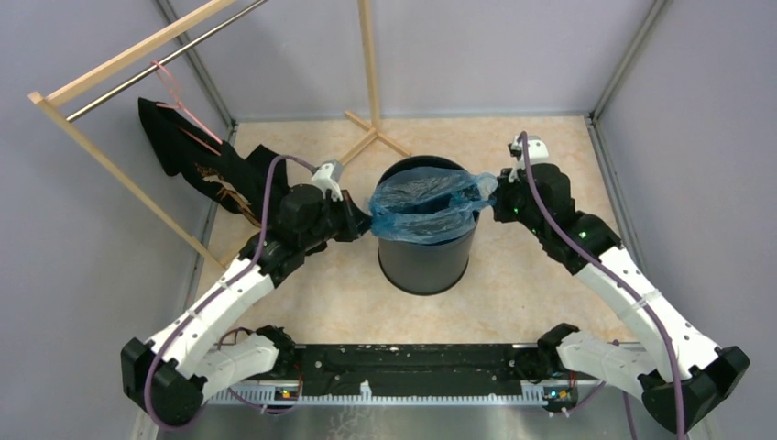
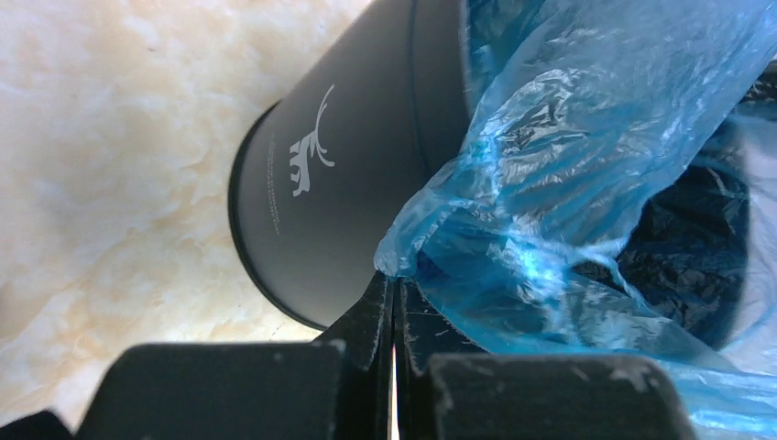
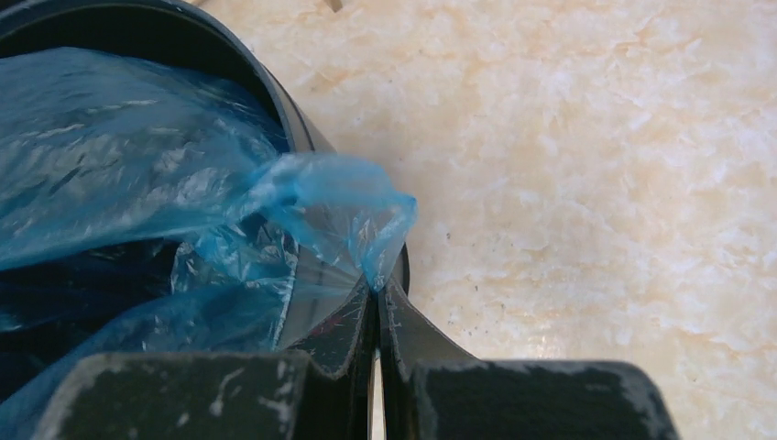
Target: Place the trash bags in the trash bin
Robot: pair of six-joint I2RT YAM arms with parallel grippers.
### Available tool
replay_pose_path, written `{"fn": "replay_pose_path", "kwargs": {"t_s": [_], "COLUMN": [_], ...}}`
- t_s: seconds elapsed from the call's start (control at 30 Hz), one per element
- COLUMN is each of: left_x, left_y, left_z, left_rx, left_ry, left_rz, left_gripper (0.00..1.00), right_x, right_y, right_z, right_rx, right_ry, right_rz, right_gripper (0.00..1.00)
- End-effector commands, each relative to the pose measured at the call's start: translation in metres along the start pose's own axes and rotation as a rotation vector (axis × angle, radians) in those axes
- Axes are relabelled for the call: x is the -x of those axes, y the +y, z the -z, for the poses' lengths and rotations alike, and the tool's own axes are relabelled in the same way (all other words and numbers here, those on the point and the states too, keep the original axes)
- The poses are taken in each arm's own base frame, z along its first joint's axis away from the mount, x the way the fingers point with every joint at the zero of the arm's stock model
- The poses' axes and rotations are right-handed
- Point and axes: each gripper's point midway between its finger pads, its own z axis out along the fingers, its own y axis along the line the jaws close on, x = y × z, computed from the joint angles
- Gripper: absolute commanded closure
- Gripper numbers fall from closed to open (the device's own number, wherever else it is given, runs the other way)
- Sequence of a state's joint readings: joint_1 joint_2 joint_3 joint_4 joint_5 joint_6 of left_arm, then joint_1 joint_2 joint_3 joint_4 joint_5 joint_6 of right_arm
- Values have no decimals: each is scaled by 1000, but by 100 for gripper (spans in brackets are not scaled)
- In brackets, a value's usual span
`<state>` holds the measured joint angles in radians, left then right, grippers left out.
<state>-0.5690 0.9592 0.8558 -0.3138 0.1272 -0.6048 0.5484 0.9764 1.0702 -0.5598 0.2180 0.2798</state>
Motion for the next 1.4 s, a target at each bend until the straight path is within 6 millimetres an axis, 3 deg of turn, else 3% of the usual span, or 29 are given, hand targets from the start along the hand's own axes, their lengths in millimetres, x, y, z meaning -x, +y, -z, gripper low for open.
{"fn": "replay_pose_path", "kwargs": {"t_s": [0.0,0.23,0.33,0.47,0.57,0.7,0.77,0.83,0.97,1.07,1.13,1.2,1.27,1.37], "left_x": [-3,-11,-15,-17,-15,-10,-6,-5,-4,3,8,12,14,14], "left_y": [-32,-37,-34,-31,-37,-43,-47,-49,-51,-55,-59,-61,-62,-63], "left_z": [-18,-41,-41,-33,-29,-23,-20,-17,-12,-9,-8,-8,-8,-8], "left_rx": [-182,-228,-217,-210,-232,-255,-265,-274,-280,-286,-296,-295,-294,-302], "left_ry": [45,89,92,85,87,80,78,80,67,48,36,26,23,25], "left_rz": [35,67,71,57,44,22,9,-2,-6,6,13,16,15,11], "left_gripper": [100,100,100,100,100,100,100,100,100,100,100,100,100,100], "right_x": [10,12,10,16,29,67,87,97,101,105,95,73,48,20], "right_y": [-5,-15,-22,-36,-36,-27,-8,26,90,129,162,191,198,189], "right_z": [-12,-39,-36,-3,31,68,78,78,70,70,70,71,65,60], "right_rx": [-3,18,-17,-116,-106,-52,51,235,590,729,752,756,716,645], "right_ry": [-53,-5,35,109,94,-17,-64,-82,-28,-6,20,86,167,232], "right_rz": [-11,-18,16,-1,-7,5,12,33,26,26,89,154,181,183], "right_gripper": [100,98,82,61,43,27,19,12,11,13,13,16,17,20]}}
